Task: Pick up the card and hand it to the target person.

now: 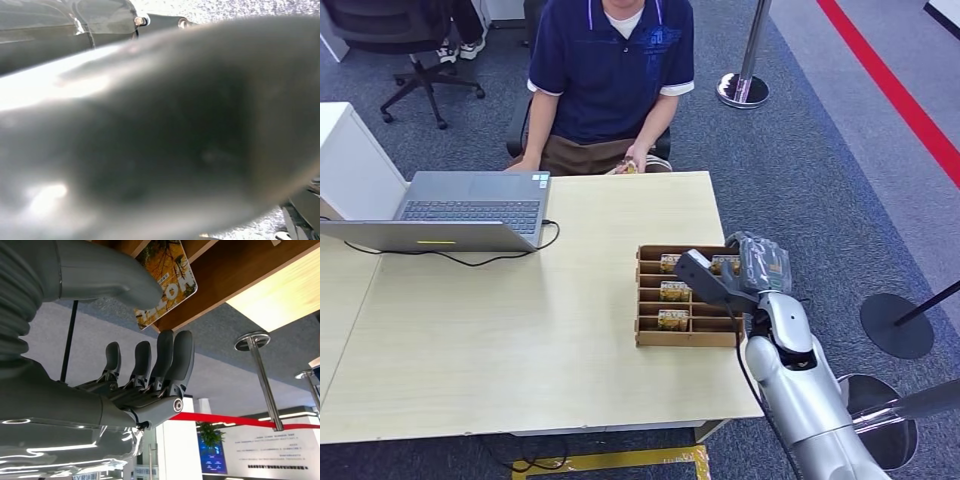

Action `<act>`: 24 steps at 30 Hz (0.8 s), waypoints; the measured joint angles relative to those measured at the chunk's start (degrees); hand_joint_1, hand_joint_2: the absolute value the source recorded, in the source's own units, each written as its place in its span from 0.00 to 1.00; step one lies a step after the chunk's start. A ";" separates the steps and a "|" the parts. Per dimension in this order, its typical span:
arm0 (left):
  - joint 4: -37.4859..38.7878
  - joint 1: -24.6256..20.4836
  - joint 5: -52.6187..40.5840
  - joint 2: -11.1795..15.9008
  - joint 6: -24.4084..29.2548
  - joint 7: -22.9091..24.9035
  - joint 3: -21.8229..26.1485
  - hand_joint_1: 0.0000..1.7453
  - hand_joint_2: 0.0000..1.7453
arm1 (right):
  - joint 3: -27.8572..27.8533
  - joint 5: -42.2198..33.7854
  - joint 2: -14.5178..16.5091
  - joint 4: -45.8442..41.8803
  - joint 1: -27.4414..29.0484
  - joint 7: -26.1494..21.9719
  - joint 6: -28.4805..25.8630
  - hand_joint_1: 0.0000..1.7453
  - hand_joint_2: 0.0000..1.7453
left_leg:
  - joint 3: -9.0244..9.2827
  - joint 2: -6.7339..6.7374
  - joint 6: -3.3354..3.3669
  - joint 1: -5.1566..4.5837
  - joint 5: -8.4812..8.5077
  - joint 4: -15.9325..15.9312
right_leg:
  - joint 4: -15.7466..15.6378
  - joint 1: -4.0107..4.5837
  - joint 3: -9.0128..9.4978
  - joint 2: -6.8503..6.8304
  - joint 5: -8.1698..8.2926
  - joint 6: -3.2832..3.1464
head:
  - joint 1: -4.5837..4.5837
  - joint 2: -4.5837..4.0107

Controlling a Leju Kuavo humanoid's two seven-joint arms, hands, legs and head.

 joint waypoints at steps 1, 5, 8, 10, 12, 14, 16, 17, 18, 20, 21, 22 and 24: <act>0.00 0.00 0.01 0.00 0.00 -0.01 0.01 0.00 0.00 | -0.03 -0.01 0.00 -0.01 0.03 0.00 0.00 0.54 1.00 | 0.00 0.00 0.00 0.00 0.00 0.00 | 0.00 0.00 0.00 0.00 0.00 0.00 | -0.01 -0.01; 0.00 0.00 0.01 0.00 0.00 -0.15 0.01 0.00 0.00 | -0.15 -0.01 0.00 -0.04 0.09 0.00 -0.01 0.54 1.00 | 0.00 0.00 0.00 0.00 0.00 0.00 | 0.00 0.00 0.00 0.00 0.00 0.00 | 0.00 -0.01; 0.00 0.00 0.01 0.00 0.00 -0.36 0.01 0.00 0.00 | -0.20 0.00 0.00 -0.03 0.20 0.00 0.00 0.58 1.00 | 0.00 0.00 0.00 0.00 0.00 0.00 | 0.00 0.00 0.00 0.00 0.00 0.00 | 0.00 0.00; 0.00 0.00 0.01 0.00 0.00 -0.42 0.01 0.00 0.00 | -0.20 0.00 0.01 -0.03 0.32 -0.01 0.03 0.59 1.00 | 0.00 0.00 0.00 0.00 0.00 0.00 | 0.00 0.00 0.00 0.00 0.00 0.00 | 0.01 -0.01; 0.00 0.00 0.01 0.00 -0.01 -0.44 0.00 0.00 0.00 | -0.20 0.01 0.02 -0.03 0.46 -0.04 0.08 0.59 1.00 | 0.00 0.00 0.00 0.00 0.00 0.00 | 0.00 0.00 0.00 0.00 0.00 0.00 | 0.01 -0.01; 0.00 0.00 0.01 0.00 -0.02 -0.43 -0.01 0.00 0.00 | -0.19 0.01 0.02 -0.02 0.59 -0.07 0.13 0.59 1.00 | 0.00 0.00 0.00 0.00 0.00 0.00 | 0.00 0.00 0.00 0.00 0.00 0.00 | 0.01 -0.01; 0.00 0.00 0.01 0.00 -0.03 -0.40 -0.01 0.00 0.00 | -0.16 0.01 0.02 -0.02 0.70 -0.11 0.18 0.60 1.00 | -0.01 0.00 0.00 0.00 0.00 0.00 | 0.00 0.00 0.00 0.00 0.00 0.00 | 0.01 -0.01; 0.00 0.00 0.01 0.00 -0.05 -0.38 -0.01 0.00 0.00 | -0.14 0.01 0.02 -0.02 0.75 -0.15 0.21 0.61 1.00 | -0.01 0.00 0.00 0.00 0.00 0.00 | 0.00 0.00 0.00 0.00 0.00 0.00 | 0.01 -0.01; 0.00 0.00 0.01 0.00 -0.10 -0.36 -0.01 0.00 0.00 | -0.12 0.01 0.02 -0.02 0.79 -0.20 0.23 0.62 1.00 | 0.00 0.00 0.00 0.00 0.00 0.00 | 0.00 0.00 0.00 0.00 0.00 0.00 | 0.01 -0.01; 0.00 0.00 0.01 0.00 -0.18 -0.33 -0.01 0.00 0.00 | -0.09 0.01 0.02 -0.02 0.85 -0.25 0.28 0.63 1.00 | 0.00 0.00 0.00 0.00 0.00 0.00 | 0.00 0.00 0.00 0.00 0.00 0.00 | 0.01 -0.02; 0.00 0.00 0.01 0.00 -0.20 -0.33 -0.01 0.00 0.00 | -0.08 0.01 0.02 -0.02 0.88 -0.27 0.31 0.63 1.00 | 0.00 0.00 0.00 0.00 0.00 0.00 | 0.00 0.00 0.00 0.00 0.00 0.00 | 0.01 -0.02; 0.00 0.00 0.01 0.00 -0.21 -0.34 -0.01 0.00 0.00 | -0.07 0.01 0.02 -0.02 0.92 -0.30 0.35 0.63 1.00 | 0.00 0.00 0.00 0.00 0.00 0.00 | 0.00 0.00 0.00 0.00 0.00 0.00 | 0.01 -0.02; 0.00 0.00 0.01 0.00 -0.23 -0.35 -0.01 0.00 0.00 | -0.05 0.01 0.02 -0.02 1.03 -0.37 0.40 0.62 1.00 | -0.01 0.00 0.00 0.00 0.00 0.00 | 0.00 0.00 0.00 0.00 0.00 0.00 | 0.01 -0.02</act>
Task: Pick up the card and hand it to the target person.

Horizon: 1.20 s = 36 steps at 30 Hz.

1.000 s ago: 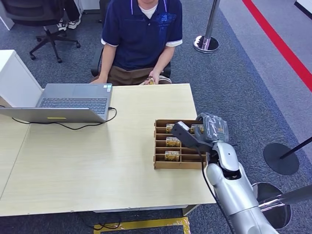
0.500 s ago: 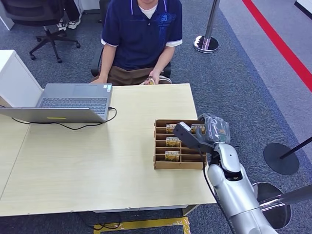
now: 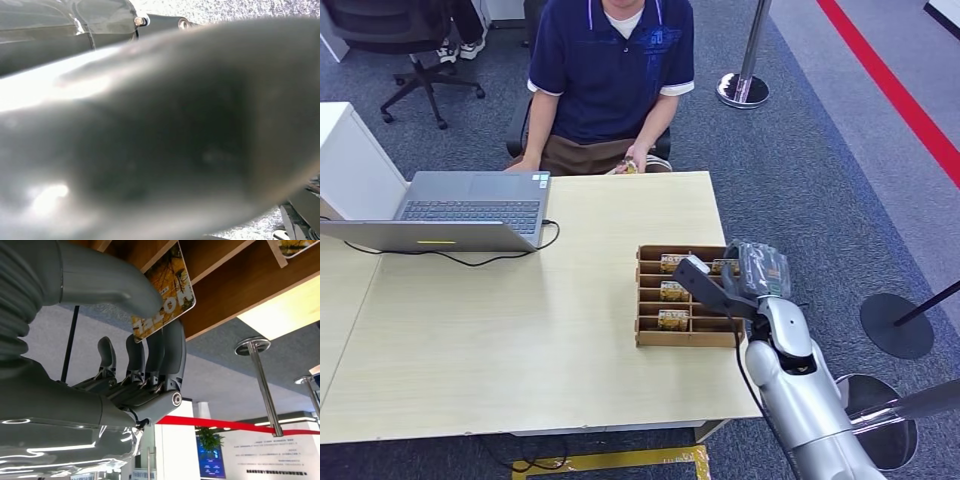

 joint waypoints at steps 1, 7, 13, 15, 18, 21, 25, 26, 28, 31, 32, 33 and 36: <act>0.00 0.00 0.00 0.00 -0.01 0.00 0.00 0.00 0.00 | 0.01 0.00 0.00 0.00 0.06 -0.03 0.02 0.62 1.00 | 0.00 0.00 0.00 0.00 0.00 0.00 | 0.00 0.00 0.00 0.00 0.00 0.00 | 0.00 0.00; 0.00 0.00 0.00 0.00 -0.03 -0.02 0.00 0.00 0.00 | 0.03 -0.05 0.00 0.00 0.20 -0.10 0.05 0.67 1.00 | 0.00 0.00 0.00 0.00 0.00 0.00 | 0.00 0.00 0.00 0.00 0.00 0.00 | 0.00 0.01; 0.00 0.00 0.00 0.00 -0.03 -0.15 0.00 0.00 0.00 | 0.03 -0.24 0.00 0.00 0.18 -0.17 0.03 0.88 1.00 | 0.00 0.00 0.00 0.00 0.00 0.00 | 0.00 0.00 0.00 0.00 0.00 0.00 | 0.01 0.02; 0.00 0.00 0.00 0.00 -0.03 -0.17 0.00 0.00 0.00 | 0.03 -0.28 0.00 0.00 0.19 -0.24 0.00 0.89 1.00 | 0.00 0.00 0.00 0.00 0.00 0.00 | 0.00 0.00 0.00 0.00 0.00 0.00 | 0.00 0.02; 0.00 0.00 0.00 0.00 -0.03 -0.18 0.00 0.00 0.00 | 0.03 -0.31 0.00 0.00 0.18 -0.28 -0.01 0.90 1.00 | 0.01 0.00 0.00 0.00 0.00 0.00 | 0.00 0.00 0.00 0.00 0.00 0.00 | -0.01 0.01; 0.00 0.00 0.00 0.00 -0.07 -0.27 0.00 0.00 0.00 | 0.03 -0.31 0.00 -0.01 0.18 -0.28 -0.02 0.89 1.00 | 0.01 0.00 0.00 0.00 0.00 0.00 | 0.00 0.00 0.01 0.00 0.00 0.00 | 0.01 0.01; 0.00 0.00 -0.03 0.00 -0.10 -0.33 0.00 0.00 0.00 | 0.03 -0.30 0.00 -0.03 0.19 -0.28 -0.02 0.90 1.00 | 0.01 0.00 0.00 0.00 0.00 0.00 | 0.00 0.00 0.01 0.00 0.00 0.00 | 0.01 0.01; 0.00 0.00 -0.07 0.00 -0.11 -0.34 0.00 0.00 0.25 | 0.03 -0.30 0.00 -0.03 0.19 -0.28 -0.02 0.90 1.00 | 0.01 0.00 0.00 0.00 0.00 0.00 | 0.00 0.00 0.01 0.00 0.00 0.00 | 0.01 0.01; 0.00 0.00 -0.16 0.00 -0.35 -0.51 0.00 0.00 0.75 | 0.03 -0.31 0.00 -0.04 0.20 -0.28 -0.03 0.89 1.00 | 0.01 0.00 0.00 0.00 0.00 0.00 | 0.00 0.00 0.00 0.00 0.00 0.00 | 0.00 0.01; 0.00 0.00 -0.54 0.00 -1.22 -1.02 -0.02 0.00 1.00 | 0.03 -0.33 0.00 -0.04 0.21 -0.28 -0.02 0.89 1.00 | 0.01 0.00 0.00 0.00 0.00 0.00 | 0.00 0.00 0.01 0.00 0.00 0.00 | 0.01 0.00; 0.00 0.00 -0.69 0.00 -1.45 -1.13 -0.03 0.00 1.00 | 0.03 -0.33 0.00 -0.04 0.22 -0.29 -0.02 0.89 1.00 | 0.01 0.00 0.00 0.00 0.00 0.00 | 0.00 0.00 0.01 0.00 0.00 0.00 | 0.01 0.00; 0.00 0.00 -0.79 0.00 -1.61 -1.24 -0.04 0.00 1.00 | 0.03 -0.36 0.00 -0.04 0.22 -0.30 -0.01 0.89 1.00 | 0.01 0.00 0.00 0.00 0.00 0.00 | 0.00 0.00 0.01 0.00 0.00 0.00 | 0.01 0.00; 0.00 0.01 -0.92 0.01 -1.61 -1.77 -0.04 0.00 1.00 | 0.03 -0.69 0.00 -0.04 0.22 -0.70 0.18 0.89 1.00 | 0.01 0.00 0.00 0.00 0.00 0.00 | 0.00 0.00 0.01 0.00 0.00 0.00 | 0.01 0.01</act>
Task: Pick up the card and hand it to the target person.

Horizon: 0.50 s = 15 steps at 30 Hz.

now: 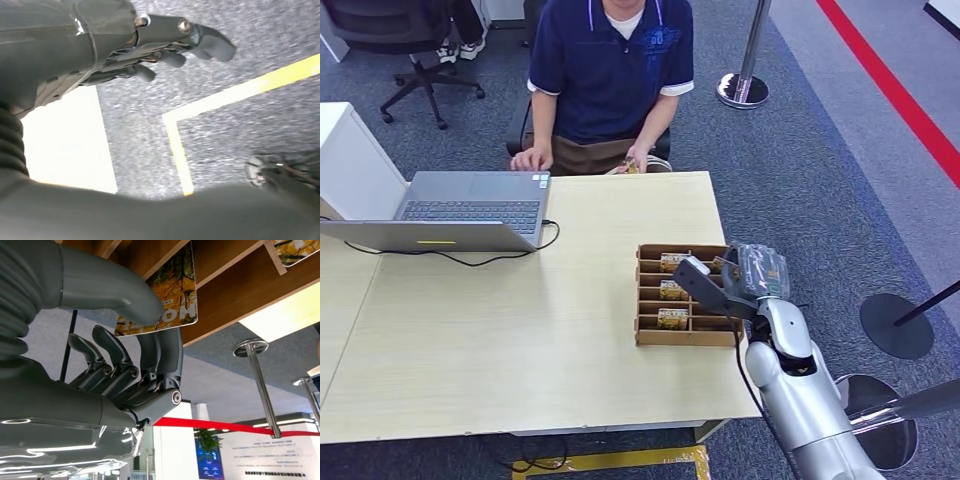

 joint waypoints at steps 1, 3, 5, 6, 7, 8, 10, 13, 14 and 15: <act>0.00 0.00 0.03 0.01 0.05 -0.01 0.00 0.00 1.00 | 0.00 -0.23 0.00 0.00 0.00 -0.28 0.11 0.89 1.00 | 0.00 0.00 0.00 0.00 0.00 0.00 | 0.00 0.00 0.00 0.00 0.00 0.00 | 0.00 0.01; 0.00 0.00 0.08 0.03 0.21 0.39 0.00 0.00 1.00 | 0.01 -0.72 0.02 -0.03 0.00 -0.93 0.34 0.89 1.00 | 0.00 0.00 0.00 0.00 0.00 0.00 | 0.00 0.00 0.00 0.00 0.00 0.00 | 0.00 0.00; 0.00 0.00 0.13 0.04 0.30 0.68 0.00 0.00 1.00 | 0.07 -0.99 0.07 -0.21 0.03 -1.34 0.48 0.89 1.00 | 0.00 0.00 0.00 0.00 0.00 0.00 | 0.00 0.00 0.00 0.00 0.00 0.00 | 0.00 -0.01; 0.00 0.00 0.18 0.05 0.32 0.73 0.00 0.00 1.00 | 0.12 -1.06 0.11 -0.41 0.09 -1.44 0.50 0.89 1.00 | 0.00 0.00 0.00 0.00 0.00 0.00 | 0.00 0.00 0.00 0.00 0.00 0.00 | 0.00 -0.01; 0.00 0.00 0.25 0.05 0.37 0.76 0.00 0.00 1.00 | 0.17 -1.10 0.16 -0.73 0.20 -1.52 0.48 0.89 1.00 | -0.01 0.00 0.00 0.00 0.00 0.00 | 0.00 0.00 0.00 0.00 0.00 0.00 | 0.00 -0.01; 0.00 0.00 0.33 0.06 0.41 0.78 0.00 0.00 1.00 | 0.21 -1.13 0.22 -1.14 0.37 -1.60 0.41 0.89 1.00 | -0.01 0.00 0.00 0.00 0.00 0.00 | 0.00 0.00 0.00 0.00 0.00 0.00 | 0.00 0.00; 0.00 0.00 0.52 0.06 0.49 0.77 0.00 0.00 1.00 | 0.26 -1.14 0.30 -2.33 0.85 -1.77 0.09 0.89 1.00 | -0.02 0.00 0.00 0.00 0.00 0.00 | 0.00 0.00 0.00 -0.01 0.00 0.00 | -0.01 0.01; 0.00 0.00 0.84 0.06 0.60 0.76 0.01 0.00 1.00 | 0.29 -1.16 0.33 -5.30 1.84 -1.92 -0.42 0.89 1.00 | -0.03 0.00 0.00 0.00 0.00 0.00 | 0.00 0.00 -0.01 -0.01 0.00 0.00 | -0.01 0.01; 0.00 0.00 0.90 0.06 0.66 0.75 0.01 0.00 1.00 | 0.30 -1.18 0.33 -6.44 2.18 -1.94 -0.54 0.89 1.00 | -0.03 0.00 0.00 0.00 0.00 0.00 | 0.00 0.00 -0.01 -0.01 0.00 0.00 | -0.01 0.01; 0.00 0.00 0.95 0.06 0.72 0.75 0.02 0.00 1.00 | 0.30 -1.19 0.33 -7.51 2.50 -1.96 -0.66 0.89 1.00 | -0.03 0.00 0.00 0.00 0.00 0.00 | 0.00 0.00 -0.01 -0.01 0.00 0.00 | -0.01 0.00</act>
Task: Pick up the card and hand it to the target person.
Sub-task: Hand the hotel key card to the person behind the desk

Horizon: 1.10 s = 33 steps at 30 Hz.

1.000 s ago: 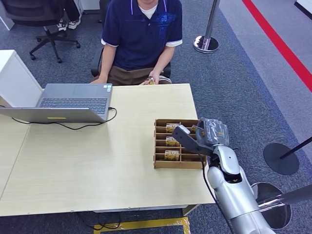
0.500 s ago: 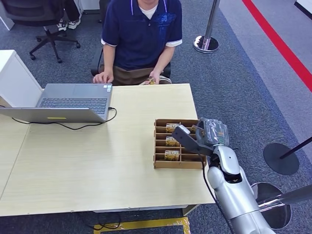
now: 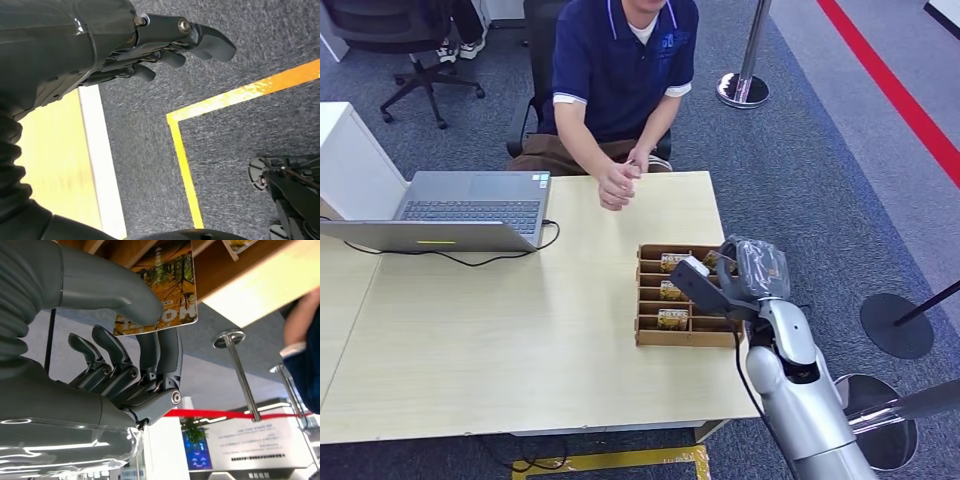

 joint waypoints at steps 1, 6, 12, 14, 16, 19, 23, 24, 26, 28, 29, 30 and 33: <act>0.00 0.00 0.04 0.00 0.05 0.00 0.01 0.00 1.00 | 0.01 0.00 -0.01 -1.05 0.27 -0.02 -0.15 0.89 1.00 | 0.00 0.00 0.00 0.00 0.00 0.00 | 0.00 0.00 0.00 0.00 0.00 0.00 | 0.01 -0.01; 0.00 0.00 0.17 0.00 0.25 0.01 0.01 0.00 1.00 | 0.01 -0.10 -0.08 -5.38 0.93 -0.19 -1.15 0.89 1.00 | 0.02 0.00 0.00 0.00 0.00 0.00 | 0.00 0.00 0.00 0.00 0.00 0.00 | 0.01 -0.01; 0.00 0.00 0.17 0.00 0.27 0.01 0.03 0.00 1.00 | 0.01 -0.13 -0.17 -7.31 1.05 -0.22 -1.29 0.89 1.00 | 0.02 0.00 0.00 0.00 0.00 0.00 | 0.00 0.00 0.01 0.00 0.00 0.00 | 0.00 0.00; 0.00 0.00 0.17 0.00 0.27 0.01 0.03 0.00 1.00 | 0.01 -0.14 -0.21 -7.54 1.08 -0.23 -1.29 0.89 1.00 | 0.02 0.00 0.00 0.00 0.00 0.00 | 0.00 0.00 0.00 0.00 0.00 0.00 | 0.00 0.00; 0.00 0.00 0.17 0.00 0.27 0.01 0.03 0.00 1.00 | 0.01 -0.16 -0.27 -7.68 1.11 -0.22 -1.29 0.89 1.00 | 0.01 0.00 0.00 0.00 0.00 0.00 | 0.00 0.00 0.00 0.00 0.00 0.00 | 0.00 0.00; 0.00 0.00 0.17 0.00 0.27 0.01 0.03 0.00 1.00 | 0.01 -0.17 -0.33 -7.74 1.13 -0.22 -1.29 0.89 1.00 | 0.01 0.00 0.00 0.00 0.00 0.00 | 0.00 0.00 0.00 0.00 0.00 0.00 | 0.00 -0.01; 0.00 0.00 0.17 0.00 0.27 0.01 0.03 0.00 1.00 | 0.01 -0.17 -0.33 -7.74 1.14 -0.23 -1.29 0.89 1.00 | 0.01 0.00 0.00 0.00 0.00 0.00 | 0.00 0.00 0.00 0.00 0.00 0.00 | 0.01 0.00; 0.00 0.00 0.17 0.00 0.27 0.01 0.03 0.00 1.00 | 0.01 -0.17 -0.33 -7.74 1.15 -0.23 -1.29 0.89 1.00 | 0.02 0.00 0.00 0.00 0.00 0.00 | 0.00 0.00 0.00 0.00 0.00 0.00 | 0.01 0.00; 0.00 0.00 0.17 0.00 0.27 0.01 0.03 0.00 1.00 | 0.01 -0.18 -0.33 -7.74 1.15 -0.23 -1.33 0.89 1.00 | 0.02 0.00 0.00 0.00 0.00 0.00 | 0.00 0.00 0.00 0.00 0.00 0.00 | 0.01 0.00; 0.00 0.00 0.19 0.00 0.27 -0.01 0.03 0.00 1.00 | 0.01 -0.21 -0.34 -7.78 1.15 -0.31 -1.50 0.89 1.00 | 0.02 0.00 0.00 0.00 0.00 0.00 | 0.00 0.00 0.00 0.00 0.00 0.00 | 0.01 0.00; 0.00 0.00 0.20 0.00 0.27 -0.02 0.03 0.00 1.00 | 0.01 -0.25 -0.36 -7.90 1.15 -0.35 -1.63 0.89 1.00 | 0.02 0.00 0.00 0.00 0.00 0.00 | 0.00 0.00 0.00 0.00 0.00 0.00 | 0.00 0.00; 0.00 0.00 0.22 0.00 0.27 -0.05 0.03 0.00 1.00 | 0.01 -0.29 -0.40 -8.10 1.14 -0.40 -1.75 0.89 1.00 | 0.02 0.00 0.00 0.00 0.00 0.00 | 0.00 0.00 0.00 0.00 0.00 0.00 | 0.00 0.00; 0.00 0.00 0.26 0.00 0.27 -0.17 0.03 0.00 1.00 | 0.01 -0.74 -0.75 -9.36 1.08 -0.71 -2.00 0.89 1.00 | 0.01 0.00 0.00 0.00 0.00 0.00 | 0.00 0.00 0.00 0.00 0.00 0.00 | 0.01 0.01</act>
